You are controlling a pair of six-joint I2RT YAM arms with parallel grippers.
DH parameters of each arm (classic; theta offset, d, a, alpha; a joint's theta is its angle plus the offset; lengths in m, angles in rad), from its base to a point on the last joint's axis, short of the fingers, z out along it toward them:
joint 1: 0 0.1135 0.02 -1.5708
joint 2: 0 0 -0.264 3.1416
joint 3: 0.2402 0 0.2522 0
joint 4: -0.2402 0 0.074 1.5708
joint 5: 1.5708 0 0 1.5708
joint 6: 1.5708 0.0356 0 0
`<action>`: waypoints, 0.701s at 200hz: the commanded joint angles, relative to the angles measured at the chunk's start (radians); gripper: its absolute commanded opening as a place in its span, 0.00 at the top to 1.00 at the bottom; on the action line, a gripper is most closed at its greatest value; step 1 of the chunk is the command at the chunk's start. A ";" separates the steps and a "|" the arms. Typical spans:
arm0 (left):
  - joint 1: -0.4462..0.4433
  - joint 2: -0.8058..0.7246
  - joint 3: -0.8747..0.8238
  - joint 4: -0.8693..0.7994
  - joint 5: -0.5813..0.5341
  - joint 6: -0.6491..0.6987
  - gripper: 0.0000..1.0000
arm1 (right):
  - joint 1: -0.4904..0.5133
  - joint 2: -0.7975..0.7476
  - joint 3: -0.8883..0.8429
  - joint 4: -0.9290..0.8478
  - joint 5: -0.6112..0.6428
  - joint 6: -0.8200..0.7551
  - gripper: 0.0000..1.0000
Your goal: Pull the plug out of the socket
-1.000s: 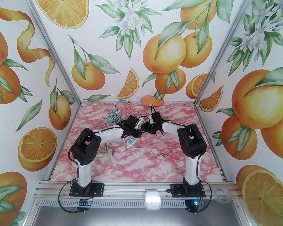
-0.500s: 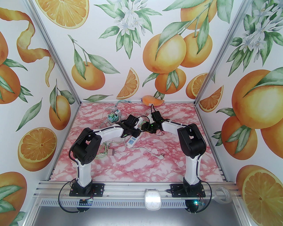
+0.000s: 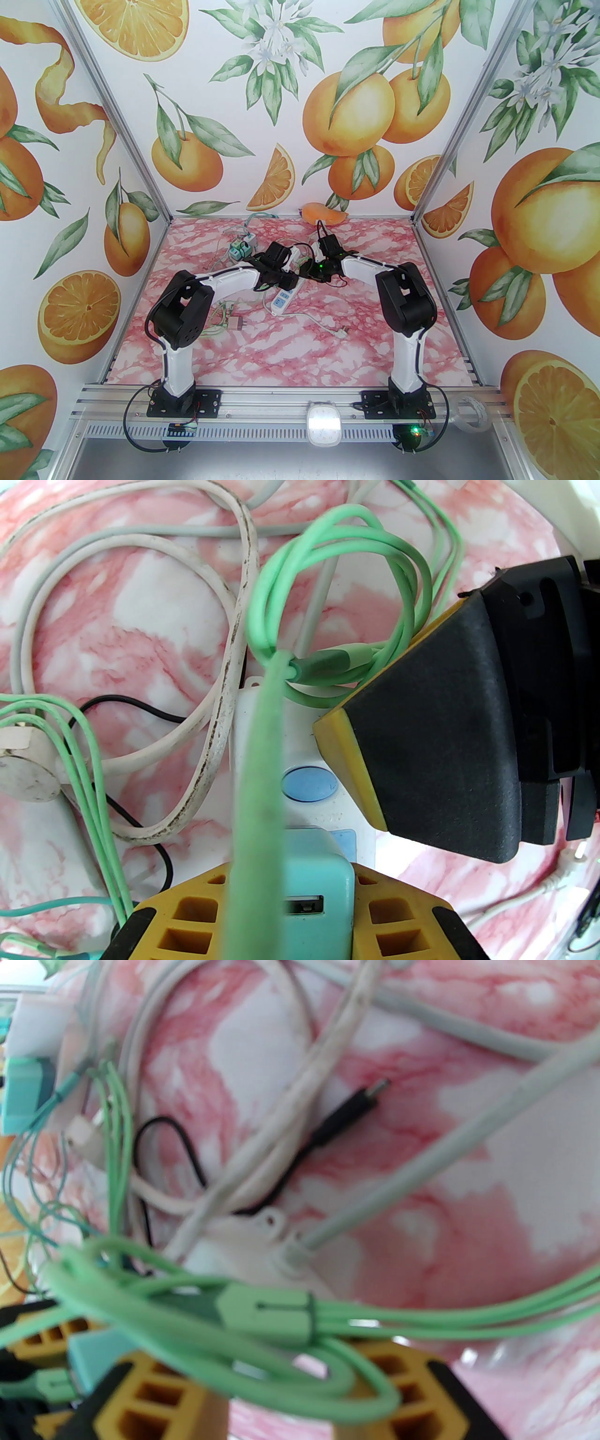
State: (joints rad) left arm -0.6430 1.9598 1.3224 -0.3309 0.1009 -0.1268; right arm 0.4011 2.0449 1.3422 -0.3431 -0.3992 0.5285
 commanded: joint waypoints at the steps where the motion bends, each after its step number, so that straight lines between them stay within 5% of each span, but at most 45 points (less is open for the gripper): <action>1: -0.050 -0.035 0.044 0.030 -0.039 0.062 0.79 | 0.013 0.099 -0.021 -0.139 0.137 -0.030 0.63; 69: -0.099 -0.049 0.043 0.012 -0.207 0.109 0.81 | 0.019 0.110 -0.012 -0.153 0.154 -0.027 0.64; 110: -0.038 -0.084 0.065 0.001 -0.070 0.041 0.80 | 0.019 0.101 -0.014 -0.148 0.164 -0.025 0.64; 140: -0.033 -0.104 0.076 -0.036 -0.089 0.053 0.80 | 0.019 0.097 -0.017 -0.145 0.163 -0.022 0.64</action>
State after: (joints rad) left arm -0.6800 1.9381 1.3411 -0.3637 -0.0120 -0.0711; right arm 0.4122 2.0514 1.3674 -0.3779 -0.3676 0.5247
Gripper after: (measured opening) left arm 0.296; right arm 0.360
